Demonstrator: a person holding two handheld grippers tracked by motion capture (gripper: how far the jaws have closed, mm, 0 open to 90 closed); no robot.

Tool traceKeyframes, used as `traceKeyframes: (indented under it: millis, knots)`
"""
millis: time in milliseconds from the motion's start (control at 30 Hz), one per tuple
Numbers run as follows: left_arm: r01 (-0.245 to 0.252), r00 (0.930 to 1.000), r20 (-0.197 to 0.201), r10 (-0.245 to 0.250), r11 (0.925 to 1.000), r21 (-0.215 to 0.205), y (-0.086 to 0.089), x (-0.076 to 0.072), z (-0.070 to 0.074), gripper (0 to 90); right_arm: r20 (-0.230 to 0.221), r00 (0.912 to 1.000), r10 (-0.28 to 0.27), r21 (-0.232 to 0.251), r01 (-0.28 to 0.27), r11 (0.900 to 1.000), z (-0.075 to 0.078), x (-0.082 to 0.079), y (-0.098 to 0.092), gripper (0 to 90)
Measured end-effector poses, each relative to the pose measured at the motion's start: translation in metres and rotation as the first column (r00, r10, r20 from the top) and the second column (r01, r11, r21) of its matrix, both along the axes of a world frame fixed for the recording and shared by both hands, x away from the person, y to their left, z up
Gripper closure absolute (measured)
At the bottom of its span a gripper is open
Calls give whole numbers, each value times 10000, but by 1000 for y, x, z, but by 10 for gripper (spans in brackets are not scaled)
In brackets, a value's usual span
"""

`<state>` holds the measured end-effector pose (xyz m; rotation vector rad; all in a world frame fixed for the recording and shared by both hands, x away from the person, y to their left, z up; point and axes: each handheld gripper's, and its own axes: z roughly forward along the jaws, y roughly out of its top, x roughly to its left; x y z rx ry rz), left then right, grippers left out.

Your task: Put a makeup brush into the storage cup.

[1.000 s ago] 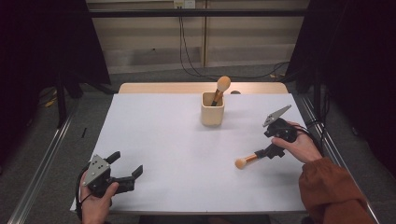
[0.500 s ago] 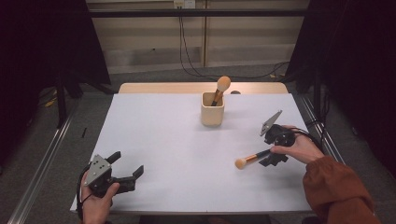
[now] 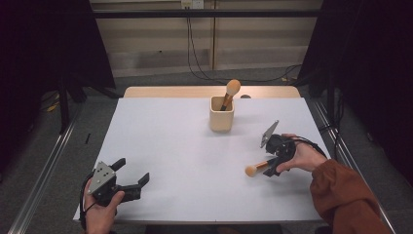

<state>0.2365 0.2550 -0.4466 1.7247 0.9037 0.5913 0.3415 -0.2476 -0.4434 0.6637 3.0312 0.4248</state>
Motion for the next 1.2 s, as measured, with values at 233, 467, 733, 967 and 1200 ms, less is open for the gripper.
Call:
traceKeyframes:
  millis: [233, 467, 733, 967, 1200]
  knots:
    - [-33, 10000, -16, 33, 10000, -3, 0, 0, 0, 32, -236, 9991, 351, -352, -359, 9987, -10, 6, 7, 305]
    - [-126, 9999, 53, 125, 9997, 210, 0, 0, 0, 32, -55, 9977, 676, -680, -679, 9954, -9, 6, 13, 380]
    - [-59, 10000, -16, 59, 9999, 146, -1, 2, -1, 32, -78, 9951, 986, -650, -989, 9930, -9, 5, 17, 484]
    - [-96, 9999, -29, 97, 9999, 86, -1, 2, -1, 32, -142, 9962, 857, -837, -866, 9927, -7, 3, 19, 568]
    - [-109, 9999, -15, 109, 9998, 146, 0, 2, -2, 32, -282, 9952, 938, -998, -961, 9904, -6, 1, 23, 661]
